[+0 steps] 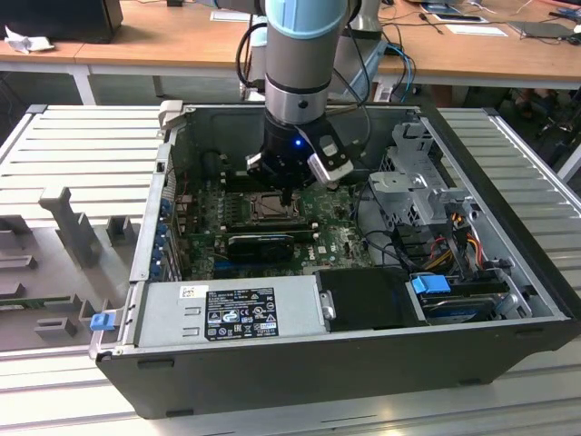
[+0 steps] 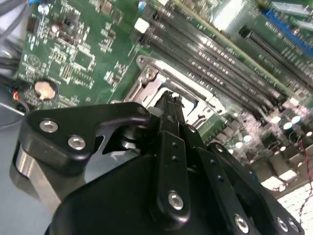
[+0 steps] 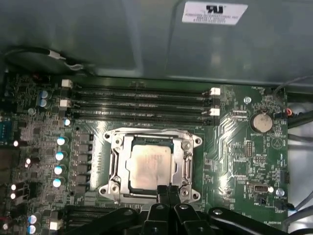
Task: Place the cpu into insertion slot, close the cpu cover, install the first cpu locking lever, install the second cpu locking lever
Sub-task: 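Install the second cpu locking lever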
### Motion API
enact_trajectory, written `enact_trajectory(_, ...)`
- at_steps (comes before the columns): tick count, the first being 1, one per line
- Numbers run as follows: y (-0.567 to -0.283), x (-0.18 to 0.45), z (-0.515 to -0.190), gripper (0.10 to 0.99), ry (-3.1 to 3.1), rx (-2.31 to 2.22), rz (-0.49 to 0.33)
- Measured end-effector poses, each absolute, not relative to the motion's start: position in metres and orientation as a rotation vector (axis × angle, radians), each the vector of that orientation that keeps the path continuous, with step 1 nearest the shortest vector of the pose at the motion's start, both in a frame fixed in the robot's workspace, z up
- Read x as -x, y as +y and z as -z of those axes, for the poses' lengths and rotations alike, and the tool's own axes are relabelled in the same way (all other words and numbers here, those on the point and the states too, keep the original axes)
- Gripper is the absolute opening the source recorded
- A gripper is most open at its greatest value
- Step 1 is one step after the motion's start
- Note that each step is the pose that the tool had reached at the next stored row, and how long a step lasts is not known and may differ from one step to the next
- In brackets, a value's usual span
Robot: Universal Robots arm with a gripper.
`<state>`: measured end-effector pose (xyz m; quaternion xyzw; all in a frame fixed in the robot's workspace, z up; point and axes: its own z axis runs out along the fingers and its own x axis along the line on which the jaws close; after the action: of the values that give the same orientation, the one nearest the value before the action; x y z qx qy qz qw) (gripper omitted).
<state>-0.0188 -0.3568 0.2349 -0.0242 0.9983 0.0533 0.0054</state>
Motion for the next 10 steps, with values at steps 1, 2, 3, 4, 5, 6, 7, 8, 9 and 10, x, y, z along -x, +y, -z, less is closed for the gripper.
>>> enact_trajectory(1, -0.360, 0.019, -0.234, 0.106, 3.125, 0.076, -0.170)
enact_trajectory(2, -0.364, 0.019, -0.234, 0.106, 3.125, 0.076, -0.172)
enact_trajectory(3, -0.367, 0.019, -0.234, 0.106, 3.125, 0.076, -0.174)
enact_trajectory(4, -0.369, 0.019, -0.234, 0.106, 3.125, 0.077, -0.176)
enact_trajectory(5, -0.371, 0.019, -0.234, 0.106, 3.125, 0.078, -0.179)
enact_trajectory(6, -0.372, 0.019, -0.234, 0.106, 3.124, 0.081, -0.184)
enact_trajectory(7, -0.373, 0.020, -0.234, 0.106, 3.124, 0.082, -0.188)
enact_trajectory(8, -0.374, 0.022, -0.234, 0.106, 3.124, 0.085, -0.192)
enact_trajectory(9, -0.375, 0.024, -0.233, 0.106, 3.124, 0.087, -0.193)
enact_trajectory(10, -0.375, 0.026, -0.233, 0.106, 3.123, 0.089, -0.195)
